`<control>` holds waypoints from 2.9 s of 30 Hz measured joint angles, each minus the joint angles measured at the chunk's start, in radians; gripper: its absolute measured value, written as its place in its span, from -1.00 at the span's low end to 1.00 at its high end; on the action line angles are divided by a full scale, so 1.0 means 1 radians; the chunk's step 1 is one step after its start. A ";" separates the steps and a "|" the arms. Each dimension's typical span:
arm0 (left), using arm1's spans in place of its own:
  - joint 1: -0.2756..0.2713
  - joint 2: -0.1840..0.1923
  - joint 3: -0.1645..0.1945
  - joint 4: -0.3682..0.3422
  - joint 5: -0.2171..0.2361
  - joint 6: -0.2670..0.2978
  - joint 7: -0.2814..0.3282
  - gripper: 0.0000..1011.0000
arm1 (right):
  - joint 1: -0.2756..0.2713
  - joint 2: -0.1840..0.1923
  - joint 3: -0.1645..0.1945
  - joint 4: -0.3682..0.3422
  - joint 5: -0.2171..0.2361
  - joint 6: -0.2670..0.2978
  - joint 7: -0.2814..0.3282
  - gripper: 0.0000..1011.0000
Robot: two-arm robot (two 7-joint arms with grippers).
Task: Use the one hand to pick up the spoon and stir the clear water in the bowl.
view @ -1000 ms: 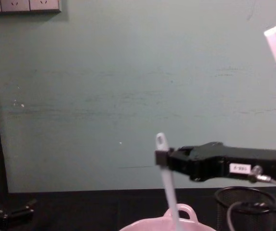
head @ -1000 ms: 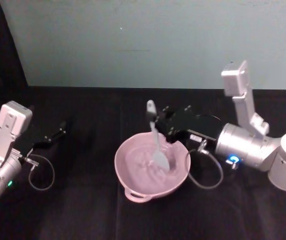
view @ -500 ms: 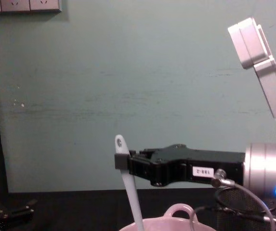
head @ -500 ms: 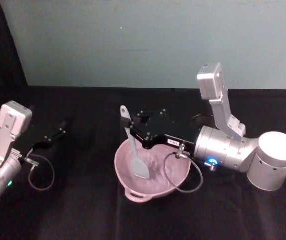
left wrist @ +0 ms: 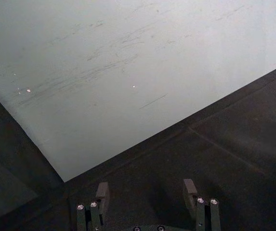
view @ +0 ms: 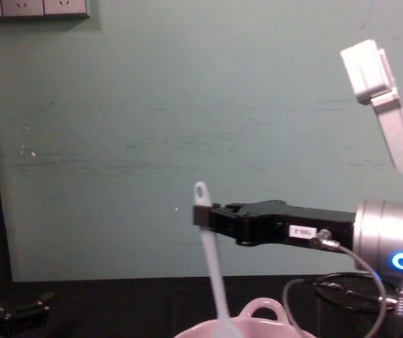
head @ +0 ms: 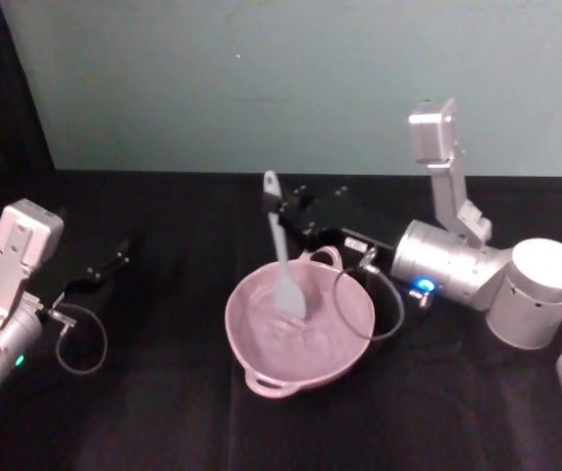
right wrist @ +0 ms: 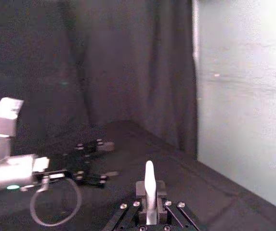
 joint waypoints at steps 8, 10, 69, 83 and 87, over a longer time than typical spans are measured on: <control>0.000 0.000 0.000 0.000 0.000 0.000 0.000 0.99 | -0.025 0.045 0.047 -0.028 0.001 -0.007 -0.033 -0.76; 0.000 0.000 0.000 0.000 0.000 0.000 0.000 0.99 | -0.038 0.060 0.056 -0.048 0.001 -0.005 -0.037 -0.76; 0.000 0.000 0.000 0.000 0.000 0.000 0.000 0.99 | -0.060 0.092 0.049 -0.115 -0.039 0.028 -0.052 -0.76; 0.000 0.000 0.000 0.000 0.000 0.000 0.000 0.99 | -0.081 0.042 -0.033 -0.174 -0.005 0.054 0.017 -0.76; 0.000 0.000 0.000 0.000 0.000 0.000 0.000 0.99 | -0.080 0.038 -0.040 -0.179 0.005 0.044 0.019 -0.76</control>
